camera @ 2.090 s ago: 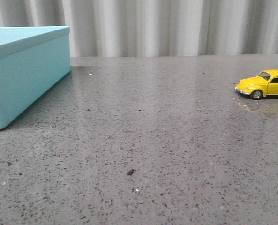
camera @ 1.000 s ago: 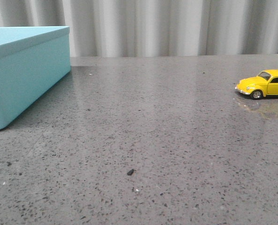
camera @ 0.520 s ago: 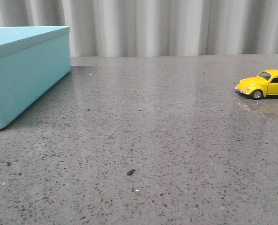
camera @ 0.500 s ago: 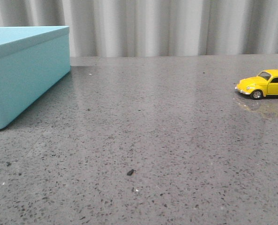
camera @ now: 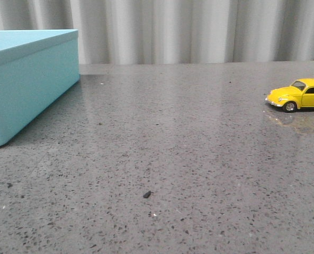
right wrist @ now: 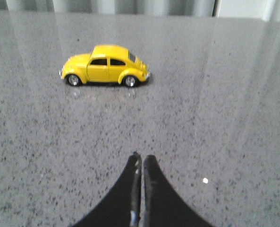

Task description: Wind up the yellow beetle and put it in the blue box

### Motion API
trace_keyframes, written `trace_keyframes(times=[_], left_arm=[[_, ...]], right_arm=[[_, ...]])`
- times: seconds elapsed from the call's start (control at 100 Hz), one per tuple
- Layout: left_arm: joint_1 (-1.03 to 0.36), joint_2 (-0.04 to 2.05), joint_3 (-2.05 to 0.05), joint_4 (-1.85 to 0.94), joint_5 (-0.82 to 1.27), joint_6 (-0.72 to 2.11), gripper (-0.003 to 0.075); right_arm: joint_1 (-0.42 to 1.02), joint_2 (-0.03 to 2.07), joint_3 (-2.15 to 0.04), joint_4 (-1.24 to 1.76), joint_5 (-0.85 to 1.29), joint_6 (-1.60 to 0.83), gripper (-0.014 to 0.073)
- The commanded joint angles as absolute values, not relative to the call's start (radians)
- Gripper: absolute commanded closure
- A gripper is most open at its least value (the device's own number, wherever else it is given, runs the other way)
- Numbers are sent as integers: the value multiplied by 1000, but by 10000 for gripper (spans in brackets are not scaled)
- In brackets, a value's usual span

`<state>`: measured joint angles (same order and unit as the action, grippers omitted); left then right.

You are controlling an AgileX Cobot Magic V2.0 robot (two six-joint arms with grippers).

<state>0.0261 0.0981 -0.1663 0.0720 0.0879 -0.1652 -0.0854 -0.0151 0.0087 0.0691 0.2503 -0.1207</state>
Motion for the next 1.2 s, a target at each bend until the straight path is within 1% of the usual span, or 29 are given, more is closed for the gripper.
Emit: trace_keyframes(times=[0.0, 1.19], left_arm=[[28, 119, -196, 71, 8, -166, 741], [28, 119, -196, 71, 8, -166, 741]], right_arm=[[-92, -29, 31, 65, 137, -123, 655], [-92, -29, 12, 53, 50, -125, 655]])
